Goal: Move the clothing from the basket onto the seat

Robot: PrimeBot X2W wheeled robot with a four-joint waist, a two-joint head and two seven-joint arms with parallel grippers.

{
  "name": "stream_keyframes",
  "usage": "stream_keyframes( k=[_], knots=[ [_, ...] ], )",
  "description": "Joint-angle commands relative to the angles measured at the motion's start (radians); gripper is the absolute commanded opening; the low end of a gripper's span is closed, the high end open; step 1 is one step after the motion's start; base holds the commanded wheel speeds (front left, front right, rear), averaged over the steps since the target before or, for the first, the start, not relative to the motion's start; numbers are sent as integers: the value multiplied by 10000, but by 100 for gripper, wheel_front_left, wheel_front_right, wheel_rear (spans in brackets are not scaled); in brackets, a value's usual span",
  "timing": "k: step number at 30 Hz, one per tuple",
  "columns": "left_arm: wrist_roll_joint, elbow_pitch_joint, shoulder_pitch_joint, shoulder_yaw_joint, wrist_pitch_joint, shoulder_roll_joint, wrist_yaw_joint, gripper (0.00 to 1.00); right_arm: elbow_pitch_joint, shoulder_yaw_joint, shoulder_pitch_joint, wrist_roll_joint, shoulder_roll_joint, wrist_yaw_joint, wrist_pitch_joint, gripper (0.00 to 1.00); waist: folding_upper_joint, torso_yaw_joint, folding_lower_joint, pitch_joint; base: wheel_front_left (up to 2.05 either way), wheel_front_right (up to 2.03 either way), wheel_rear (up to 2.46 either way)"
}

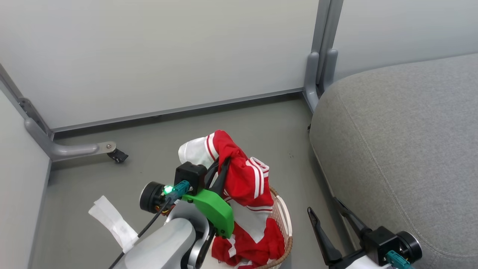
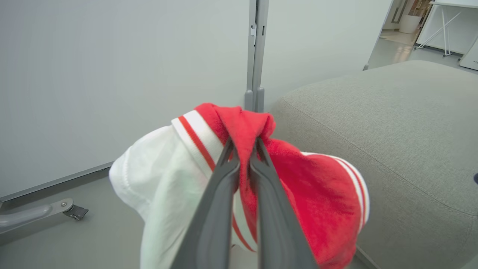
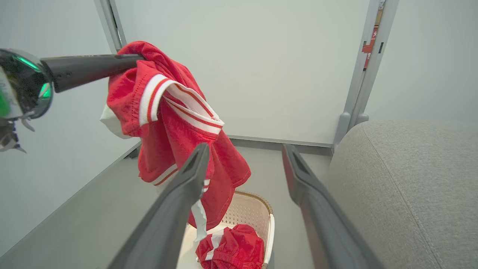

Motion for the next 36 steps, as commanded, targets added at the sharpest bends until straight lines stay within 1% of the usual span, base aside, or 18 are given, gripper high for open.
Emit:
stream_keyframes(
  k=[1, 7, 13, 16, 22, 29, 31, 32, 36],
  knots=[
    [112, -333, 105, 23, 83, 127, 116, 0, 41, -54, 108, 13, -38, -7, -48, 100, 0, -95, 1, -172, 0, 0, 0],
    [165, -2320, -6, 3, 568, 584, 504, 0, 223, -5, -68, -7, -61, -5, -48, 100, 0, 80, 1, 1, 0, 0, 0],
    [374, -3984, -243, -171, 1036, 871, 815, 0, 292, 191, -358, 159, -69, -5, -48, 100, 0, 290, 1, 160, 0, 0, 0],
    [495, -4721, -349, -317, 1285, 906, 872, 0, 293, 377, -544, 290, -87, -5, -48, 100, 0, 390, 1, 216, 0, 0, 0],
    [663, -5681, -533, -661, 1718, 843, 890, 0, 318, 768, -1019, 538, -205, -5, -48, 100, 0, 541, 1, 348, 0, 0, 0],
    [700, -6005, -586, -943, 1954, 720, 828, 0, 142, 1038, -1377, 705, -264, -5, -50, 100, 0, 684, 1, 462, 0, 0, 0],
    [676, -5990, -573, -993, 1986, 709, 796, 0, 90, 1218, -1440, 755, -326, -5, -48, 11, 0, 706, 1, 492, 0, 0, 0],
    [656, -5958, -554, -1009, 1993, 705, 809, 0, 79, 1265, -1450, 765, -361, -5, -48, 0, 0, 715, 1, 502, 0, 0, 0],
    [629, -5805, -507, -1032, 2001, 749, 844, 0, 84, 1358, -1419, 813, -409, -5, -48, 0, 0, 733, 1, 520, 0, 0, 0]
  ],
)
